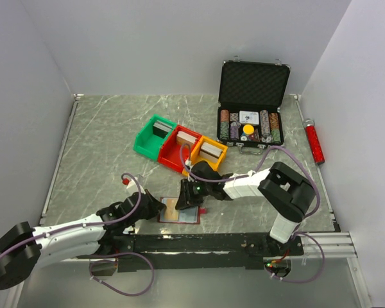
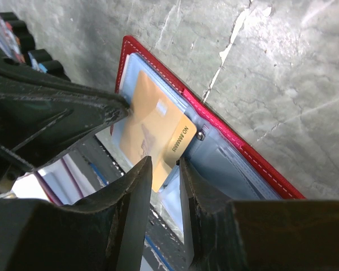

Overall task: Take the credit cards out of the card holder
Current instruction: Remove the credit card from the card holder.

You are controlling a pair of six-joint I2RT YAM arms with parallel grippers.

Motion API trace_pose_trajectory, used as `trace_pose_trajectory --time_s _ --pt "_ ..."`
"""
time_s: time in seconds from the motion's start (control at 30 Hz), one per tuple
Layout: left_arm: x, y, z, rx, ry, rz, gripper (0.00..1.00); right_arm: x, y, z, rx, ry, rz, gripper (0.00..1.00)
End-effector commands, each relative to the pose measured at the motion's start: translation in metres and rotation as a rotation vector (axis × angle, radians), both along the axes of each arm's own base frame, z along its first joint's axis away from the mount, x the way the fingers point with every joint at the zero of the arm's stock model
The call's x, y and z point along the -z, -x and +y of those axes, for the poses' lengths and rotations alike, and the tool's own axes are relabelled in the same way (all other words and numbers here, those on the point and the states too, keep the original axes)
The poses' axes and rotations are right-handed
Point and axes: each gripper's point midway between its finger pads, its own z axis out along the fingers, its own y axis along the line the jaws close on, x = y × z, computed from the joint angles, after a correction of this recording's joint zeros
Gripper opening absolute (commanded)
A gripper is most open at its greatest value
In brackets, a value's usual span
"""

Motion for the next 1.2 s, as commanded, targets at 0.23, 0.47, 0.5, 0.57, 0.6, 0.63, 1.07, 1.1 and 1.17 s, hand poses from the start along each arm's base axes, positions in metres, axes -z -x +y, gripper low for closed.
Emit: trace_pose_trajectory --time_s 0.23,0.47,0.5,0.57,0.6,0.63,1.07,1.1,1.17 --pt "0.024 0.008 0.016 -0.035 -0.076 0.074 0.01 -0.018 -0.004 0.002 0.048 -0.107 -0.014 0.34" --pt "0.024 0.008 0.016 -0.039 -0.069 0.073 0.01 -0.026 -0.011 0.005 0.060 -0.123 -0.029 0.26" --pt "0.024 0.009 0.016 -0.038 -0.068 0.074 0.01 -0.026 -0.011 0.006 0.059 -0.125 -0.028 0.25" --pt "0.024 0.008 0.016 -0.040 -0.069 0.073 0.01 -0.027 -0.012 0.007 0.060 -0.127 -0.031 0.23" --pt "0.024 0.009 0.016 -0.037 -0.070 0.074 0.01 -0.026 -0.012 0.006 0.060 -0.124 -0.029 0.22" --pt "0.024 0.009 0.016 -0.036 -0.071 0.075 0.01 -0.027 -0.012 0.007 0.060 -0.126 -0.030 0.22" --pt "0.027 0.011 0.017 -0.036 -0.069 0.087 0.01 -0.015 -0.016 0.007 0.082 -0.079 0.006 0.34" --pt "0.027 0.012 0.017 -0.036 -0.068 0.088 0.01 -0.014 -0.016 0.007 0.083 -0.076 0.006 0.32" --pt "0.026 0.012 0.016 -0.036 -0.062 0.083 0.01 -0.013 -0.016 0.008 0.083 -0.075 0.009 0.28"
